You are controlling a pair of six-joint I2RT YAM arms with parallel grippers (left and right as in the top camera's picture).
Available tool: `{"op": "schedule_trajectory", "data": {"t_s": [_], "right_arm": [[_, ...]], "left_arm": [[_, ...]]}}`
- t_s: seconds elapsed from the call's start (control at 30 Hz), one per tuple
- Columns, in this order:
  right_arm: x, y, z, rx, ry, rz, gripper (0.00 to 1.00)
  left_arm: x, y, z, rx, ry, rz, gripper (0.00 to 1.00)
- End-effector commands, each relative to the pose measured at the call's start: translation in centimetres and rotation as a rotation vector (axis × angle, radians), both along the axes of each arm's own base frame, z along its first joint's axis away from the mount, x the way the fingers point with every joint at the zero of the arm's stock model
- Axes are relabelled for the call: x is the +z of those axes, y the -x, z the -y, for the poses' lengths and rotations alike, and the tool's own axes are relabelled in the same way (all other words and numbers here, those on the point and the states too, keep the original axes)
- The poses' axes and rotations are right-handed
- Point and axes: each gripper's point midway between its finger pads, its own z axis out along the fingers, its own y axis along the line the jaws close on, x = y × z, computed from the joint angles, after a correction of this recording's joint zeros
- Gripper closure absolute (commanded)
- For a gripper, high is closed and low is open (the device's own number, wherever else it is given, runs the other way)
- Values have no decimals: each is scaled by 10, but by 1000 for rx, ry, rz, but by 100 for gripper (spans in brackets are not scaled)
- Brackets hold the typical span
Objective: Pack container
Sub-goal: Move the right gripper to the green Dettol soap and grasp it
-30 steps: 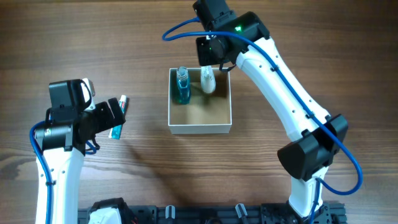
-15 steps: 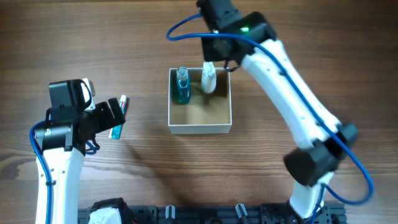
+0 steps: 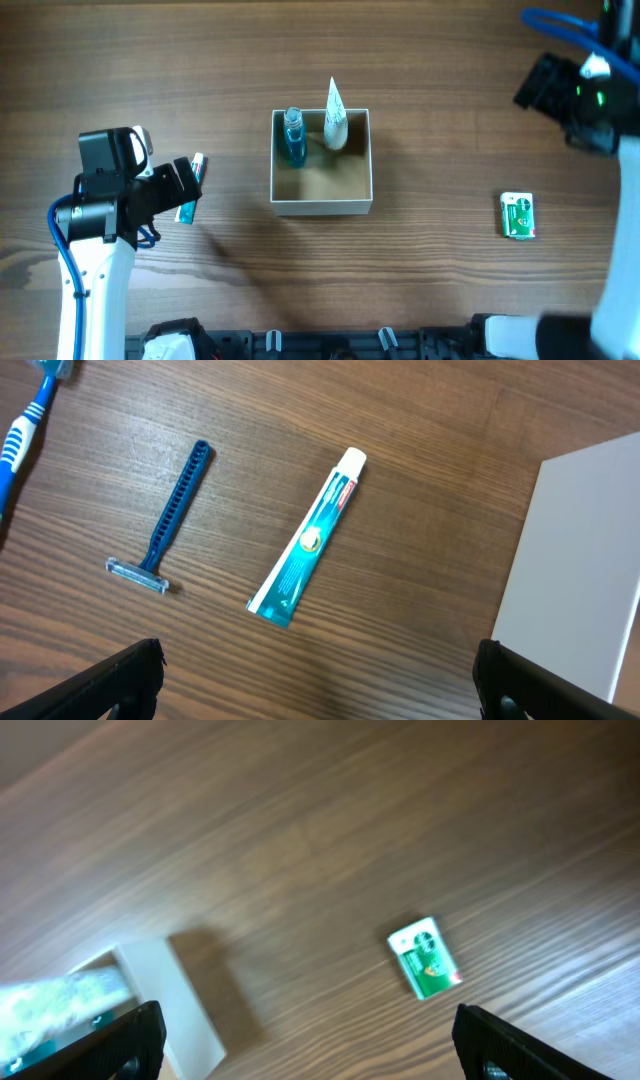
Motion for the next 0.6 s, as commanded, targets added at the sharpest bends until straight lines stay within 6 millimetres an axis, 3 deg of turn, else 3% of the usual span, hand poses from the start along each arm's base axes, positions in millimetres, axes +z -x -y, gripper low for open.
{"op": "schedule_trajectory", "data": {"t_s": [0.0, 0.1, 0.13, 0.17, 0.23, 0.33, 0.4, 0.47, 0.57], "right_arm": [[5, 49, -17, 35, -68, 71, 6], [-32, 76, -21, 33, -86, 63, 0], [-50, 80, -21, 18, -95, 44, 0], [-81, 82, -25, 23, -119, 10, 0], [-126, 72, -34, 61, -161, -30, 0], [-187, 50, -24, 76, -133, -70, 0], [-200, 42, 0, 24, -35, -96, 0], [-199, 40, 34, -30, 132, -121, 0], [-197, 29, 48, 146, 249, -134, 0]], "left_arm": [[7, -3, 1, -16, 6, 25, 0], [7, -3, 1, -16, 6, 25, 0], [7, -3, 1, -16, 6, 25, 0], [7, -3, 1, -16, 6, 25, 0], [7, -3, 1, -16, 6, 25, 0], [7, -3, 1, -16, 6, 24, 0], [7, -3, 1, -16, 7, 24, 0], [7, -3, 1, -16, 7, 21, 0], [6, -3, 1, -16, 7, 21, 0]]}}
